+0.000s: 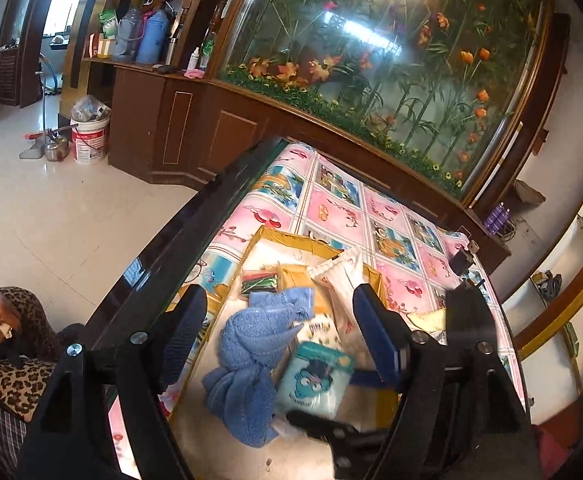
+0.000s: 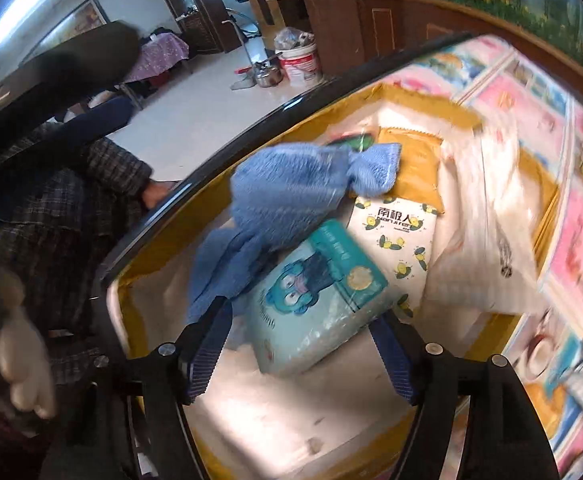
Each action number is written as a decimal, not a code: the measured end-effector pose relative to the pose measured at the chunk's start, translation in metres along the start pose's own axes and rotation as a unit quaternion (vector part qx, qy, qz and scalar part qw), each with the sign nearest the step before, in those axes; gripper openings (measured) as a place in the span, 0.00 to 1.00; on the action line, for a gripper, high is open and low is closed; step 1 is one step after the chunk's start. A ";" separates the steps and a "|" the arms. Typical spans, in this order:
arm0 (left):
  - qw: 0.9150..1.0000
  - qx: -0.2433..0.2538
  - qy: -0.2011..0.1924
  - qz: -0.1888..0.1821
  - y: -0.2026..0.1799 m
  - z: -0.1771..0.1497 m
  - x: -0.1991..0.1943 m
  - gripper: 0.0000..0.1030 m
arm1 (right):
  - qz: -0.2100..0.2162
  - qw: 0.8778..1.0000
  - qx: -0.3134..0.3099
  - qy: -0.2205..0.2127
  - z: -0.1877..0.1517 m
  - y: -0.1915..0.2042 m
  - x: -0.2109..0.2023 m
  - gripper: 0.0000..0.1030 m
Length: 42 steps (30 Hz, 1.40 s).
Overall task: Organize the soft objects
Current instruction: 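Carry the blue towel and wet-wipe pack into the tray and release, then grasp the small blue towel with the left tool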
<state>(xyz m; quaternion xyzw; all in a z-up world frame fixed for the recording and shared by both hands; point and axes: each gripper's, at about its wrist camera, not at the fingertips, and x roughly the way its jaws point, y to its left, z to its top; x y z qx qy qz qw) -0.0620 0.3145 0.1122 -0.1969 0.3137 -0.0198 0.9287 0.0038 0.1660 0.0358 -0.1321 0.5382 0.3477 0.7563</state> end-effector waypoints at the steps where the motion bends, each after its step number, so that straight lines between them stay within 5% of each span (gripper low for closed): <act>1: 1.000 -0.002 -0.001 0.000 0.000 -0.001 -0.001 0.73 | -0.026 1.000 -0.009 -0.008 0.002 0.000 0.001 0.70; 3: 1.000 -0.006 0.000 -0.001 -0.001 -0.003 0.000 0.73 | -0.053 0.998 -0.015 -0.018 0.002 0.000 -0.002 0.70; 11: 0.999 0.004 0.024 -0.021 -0.027 -0.013 0.004 0.73 | -0.020 0.987 0.061 -0.145 -0.055 -0.040 -0.102 0.78; 16: 0.996 0.040 0.049 -0.060 -0.069 -0.031 0.008 0.73 | -0.096 0.958 0.168 -0.210 -0.137 -0.103 -0.168 0.82; 22: 0.983 0.082 0.108 -0.122 -0.136 -0.058 0.030 0.73 | -0.173 0.909 0.322 -0.201 -0.248 -0.199 -0.209 0.82; 26: 0.975 0.100 0.136 -0.144 -0.176 -0.076 0.039 0.73 | -0.138 0.900 0.353 -0.216 -0.280 -0.221 -0.226 0.83; 30: 0.974 0.101 0.143 -0.142 -0.195 -0.086 0.038 0.73 | -0.100 0.916 0.315 -0.227 -0.252 -0.224 -0.223 0.83; 37: 0.981 0.087 0.140 -0.099 -0.183 -0.088 0.032 0.73 | 0.045 0.929 0.315 -0.188 -0.200 -0.226 -0.156 0.83; 40: 0.982 0.086 0.143 -0.090 -0.175 -0.088 0.034 0.73 | 0.179 0.919 0.293 -0.192 -0.201 -0.208 -0.154 0.82; 42: 0.980 0.094 0.153 -0.090 -0.177 -0.093 0.040 0.73 | 0.172 0.921 0.279 -0.209 -0.205 -0.198 -0.168 0.83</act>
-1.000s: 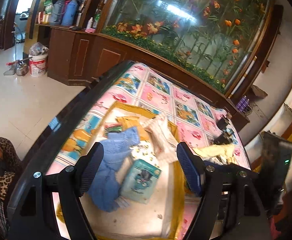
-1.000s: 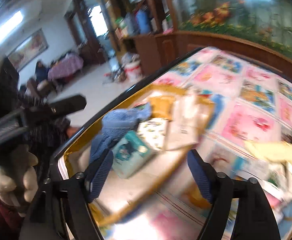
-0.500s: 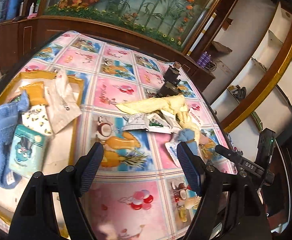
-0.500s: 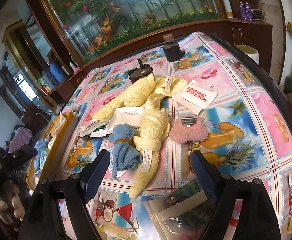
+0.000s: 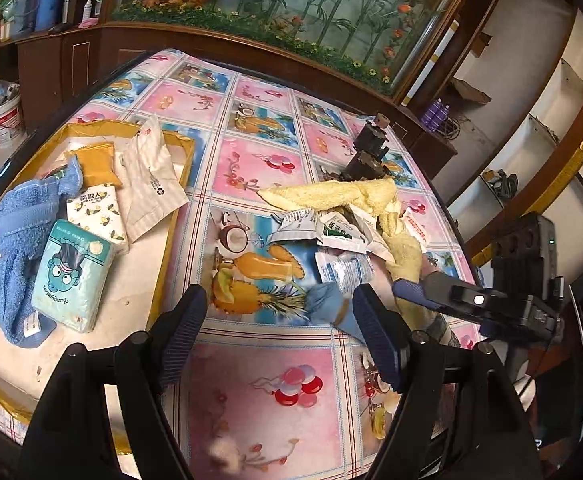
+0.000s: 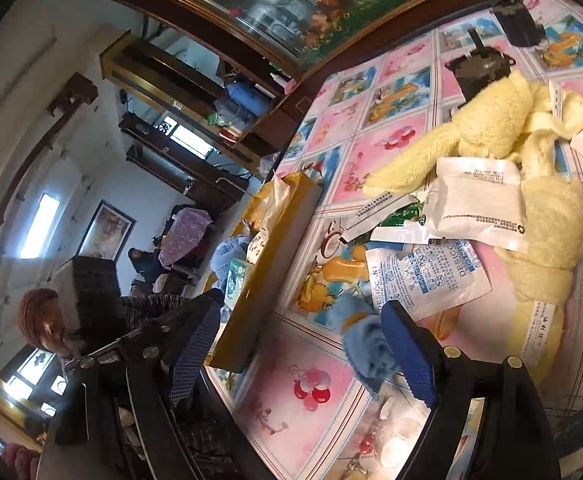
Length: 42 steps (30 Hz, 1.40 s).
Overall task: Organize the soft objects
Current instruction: 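Grasp the small blue towel with the left tool, then carry the small blue towel to the tray while the right tool grasps the yellow cloth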
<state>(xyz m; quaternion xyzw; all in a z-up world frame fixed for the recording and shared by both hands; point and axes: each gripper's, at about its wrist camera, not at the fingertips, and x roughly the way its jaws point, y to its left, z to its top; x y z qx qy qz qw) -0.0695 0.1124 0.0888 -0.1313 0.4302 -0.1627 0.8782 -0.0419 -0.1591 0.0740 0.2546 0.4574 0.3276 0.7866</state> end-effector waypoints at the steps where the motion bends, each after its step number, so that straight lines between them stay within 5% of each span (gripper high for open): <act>1: 1.000 0.004 0.007 -0.003 -0.002 -0.002 0.006 0.73 | -0.014 1.000 -0.007 -0.010 -0.001 0.002 -0.007 0.83; 7: 0.997 0.048 0.058 -0.025 -0.031 -0.020 0.047 0.73 | -0.118 0.992 -0.006 -0.044 -0.013 -0.015 -0.039 0.83; 11: 0.993 0.087 0.076 0.006 -0.045 -0.033 0.067 0.73 | -0.155 0.986 0.004 -0.060 -0.020 -0.025 -0.054 0.83; 15: 0.979 0.180 0.080 0.043 -0.065 -0.054 0.076 0.73 | -0.198 0.978 -0.003 -0.072 -0.022 -0.030 -0.064 0.83; 20: 0.973 0.214 0.091 0.017 -0.073 -0.066 0.080 0.72 | -0.242 0.967 -0.012 -0.079 -0.019 -0.034 -0.069 0.83; 23: 0.974 0.209 0.091 0.003 -0.071 -0.063 0.077 0.49 | -0.252 0.965 -0.019 -0.070 -0.011 -0.033 -0.060 0.83; 27: 0.979 0.182 0.086 -0.003 -0.061 -0.061 0.070 0.48 | -0.250 0.964 -0.050 -0.075 -0.007 -0.007 -0.053 0.83; 30: 0.982 0.169 0.074 0.030 -0.053 -0.058 0.062 0.48 | -0.237 0.962 -0.104 -0.084 -0.015 0.038 -0.049 0.83; 36: 0.977 0.181 0.041 0.106 -0.050 -0.053 0.055 0.48 | -0.157 0.962 -0.198 -0.103 -0.026 0.130 -0.050 0.91; 42: 0.975 0.185 0.032 0.115 -0.048 -0.052 0.053 0.48 | -0.171 0.947 -0.261 -0.074 -0.038 0.163 -0.023 0.91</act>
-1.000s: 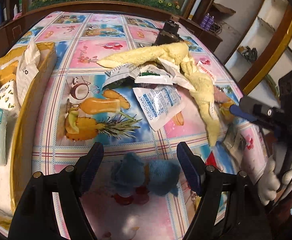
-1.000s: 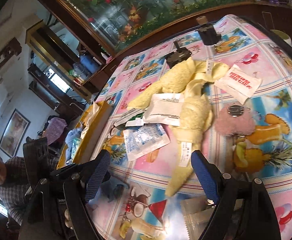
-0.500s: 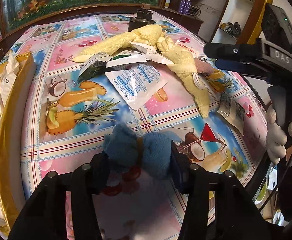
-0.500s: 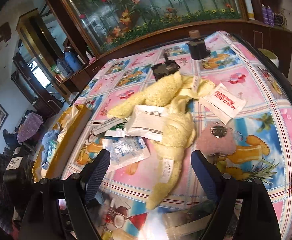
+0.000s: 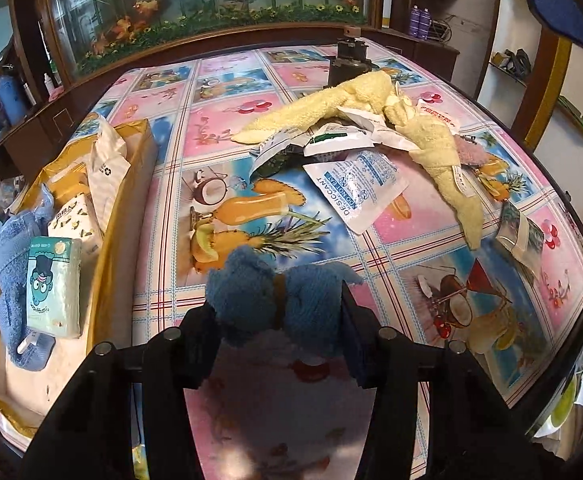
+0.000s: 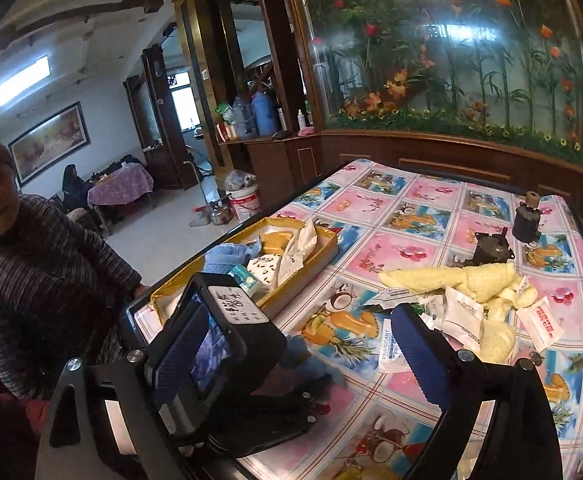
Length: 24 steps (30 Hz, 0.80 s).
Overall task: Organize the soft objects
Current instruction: 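Carry the small blue towel to the tray while the right tool grasps the yellow cloth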
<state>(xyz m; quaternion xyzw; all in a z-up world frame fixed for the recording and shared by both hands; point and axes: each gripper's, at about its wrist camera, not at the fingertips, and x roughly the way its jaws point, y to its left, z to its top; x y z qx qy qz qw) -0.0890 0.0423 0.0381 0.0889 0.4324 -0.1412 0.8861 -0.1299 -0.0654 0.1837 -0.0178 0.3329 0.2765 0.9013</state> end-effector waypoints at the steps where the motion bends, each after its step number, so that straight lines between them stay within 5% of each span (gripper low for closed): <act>1: 1.000 0.000 -0.002 0.002 0.001 -0.001 -0.001 0.48 | -0.002 1.000 0.007 0.001 0.000 -0.005 0.000 0.91; 8: 0.997 -0.055 -0.027 -0.042 0.028 -0.001 -0.026 0.48 | -0.109 0.988 0.107 0.012 -0.013 -0.112 -0.001 0.90; 12: 0.991 -0.104 -0.051 -0.072 0.052 -0.003 -0.045 0.48 | -0.136 0.969 0.200 0.045 -0.028 -0.188 0.013 0.60; 16: 0.986 -0.133 -0.065 -0.080 0.069 -0.007 -0.055 0.48 | -0.119 0.966 0.218 0.067 -0.033 -0.203 0.037 0.56; 22: 0.984 -0.149 -0.066 -0.075 0.080 -0.014 -0.057 0.48 | -0.167 0.954 0.208 0.139 -0.035 -0.212 0.098 0.57; 24: 0.983 -0.154 -0.070 -0.069 0.085 -0.017 -0.062 0.48 | -0.195 0.950 0.194 0.150 -0.038 -0.210 0.106 0.50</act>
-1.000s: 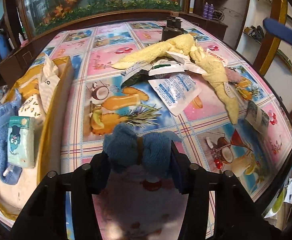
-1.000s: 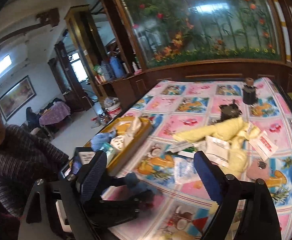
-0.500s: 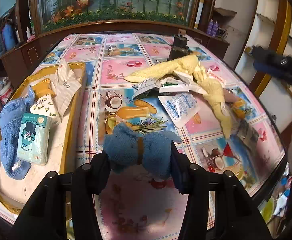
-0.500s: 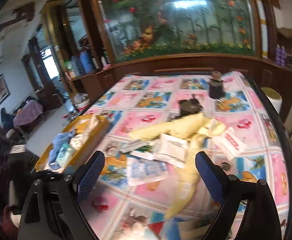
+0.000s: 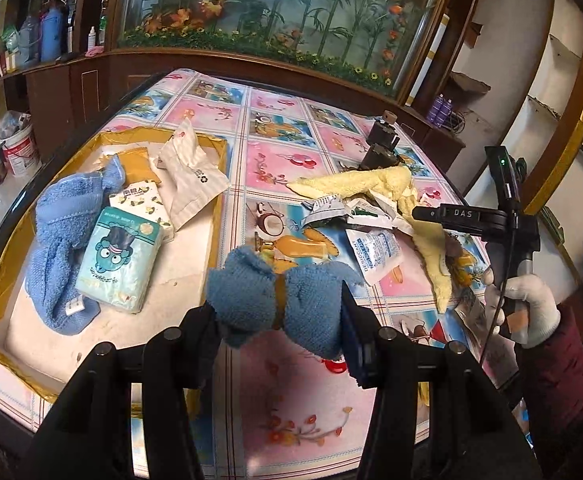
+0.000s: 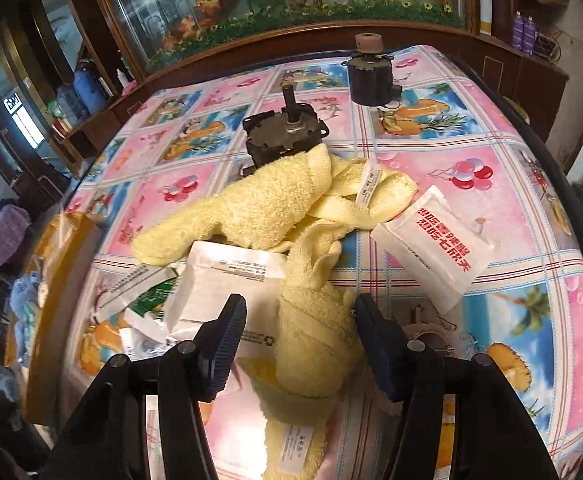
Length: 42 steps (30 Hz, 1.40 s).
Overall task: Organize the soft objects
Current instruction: 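Carry the small blue towel to the tray while the right tool grasps the yellow cloth, then drop the blue towel into the tray while the right tool drops the yellow cloth there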
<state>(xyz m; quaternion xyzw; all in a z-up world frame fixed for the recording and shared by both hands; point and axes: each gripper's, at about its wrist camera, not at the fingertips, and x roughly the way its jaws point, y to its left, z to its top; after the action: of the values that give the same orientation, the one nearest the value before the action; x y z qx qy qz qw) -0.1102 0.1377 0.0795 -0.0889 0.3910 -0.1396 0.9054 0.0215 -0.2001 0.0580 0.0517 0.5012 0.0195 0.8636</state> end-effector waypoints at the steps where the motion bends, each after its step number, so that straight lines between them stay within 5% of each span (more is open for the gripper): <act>1: 1.000 -0.004 -0.002 0.003 0.004 0.000 -0.003 0.48 | 0.002 1.000 0.001 0.002 -0.002 0.000 0.000 0.42; 2: 1.000 -0.008 -0.005 0.006 0.009 0.001 -0.005 0.48 | 0.005 1.000 0.002 0.003 -0.003 -0.002 -0.001 0.36; 7: 0.998 -0.044 -0.022 0.029 0.040 0.002 -0.019 0.48 | 0.020 1.000 0.009 -0.010 -0.012 -0.008 -0.019 0.34; 13: 0.994 -0.076 -0.042 0.072 0.077 0.003 -0.040 0.48 | 0.070 0.994 0.023 -0.076 -0.013 -0.005 -0.077 0.33; 23: 0.988 -0.078 -0.031 0.126 0.106 0.009 -0.026 0.49 | 0.230 0.967 -0.026 -0.105 0.006 0.088 -0.141 0.33; 31: 0.982 -0.083 0.004 0.169 0.129 0.004 0.000 0.51 | 0.330 0.943 -0.012 -0.037 0.011 0.178 -0.099 0.34; 36: 0.983 -0.111 -0.008 0.148 0.142 0.000 -0.009 0.60 | 0.363 0.931 0.025 0.032 0.000 0.218 -0.041 0.34; 42: 0.983 -0.117 -0.035 0.139 0.145 0.000 -0.028 0.66 | 0.316 0.946 -0.008 0.067 -0.016 0.255 0.005 0.36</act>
<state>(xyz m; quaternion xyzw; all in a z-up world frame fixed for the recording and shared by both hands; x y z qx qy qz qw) -0.1022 0.2841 0.0598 -0.1440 0.3815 0.0373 0.9123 0.0151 0.0551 0.0732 0.1987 0.5157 0.2988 0.7780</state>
